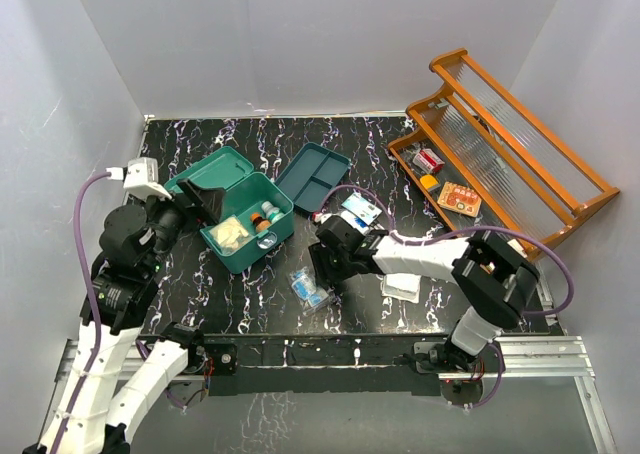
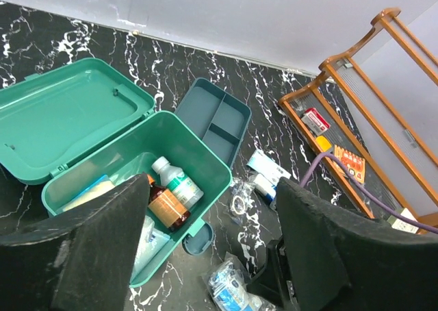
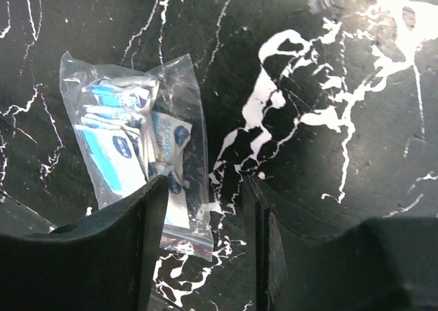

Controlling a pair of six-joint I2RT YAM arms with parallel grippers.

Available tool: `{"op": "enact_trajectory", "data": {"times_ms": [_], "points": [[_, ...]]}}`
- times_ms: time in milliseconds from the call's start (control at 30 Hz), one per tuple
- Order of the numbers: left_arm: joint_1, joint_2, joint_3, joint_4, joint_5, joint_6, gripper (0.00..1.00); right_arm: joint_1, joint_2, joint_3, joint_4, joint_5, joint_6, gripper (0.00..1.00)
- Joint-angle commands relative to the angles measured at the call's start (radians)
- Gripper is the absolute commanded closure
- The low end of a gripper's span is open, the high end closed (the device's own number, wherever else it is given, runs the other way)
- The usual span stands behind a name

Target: Organize the medicine kit

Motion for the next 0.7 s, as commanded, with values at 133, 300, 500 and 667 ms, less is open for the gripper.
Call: {"op": "enact_trajectory", "data": {"times_ms": [133, 300, 500, 667], "points": [[0.003, -0.058, -0.004, 0.002, -0.028, 0.014, 0.02, 0.019, 0.082, 0.075, 0.021, -0.021, -0.001, 0.60], [0.003, -0.078, -0.023, 0.024, -0.029, 0.012, 0.01, 0.020, 0.109, 0.080, 0.023, 0.001, 0.004, 0.71], [0.003, -0.061, -0.032, 0.038, 0.047, 0.019, 0.01, 0.020, 0.119, 0.075, 0.035, 0.035, 0.012, 0.98], [0.002, -0.032, -0.051, 0.040, 0.190, 0.010, 0.01, 0.022, 0.073, 0.047, 0.058, 0.084, 0.031, 1.00]]}}
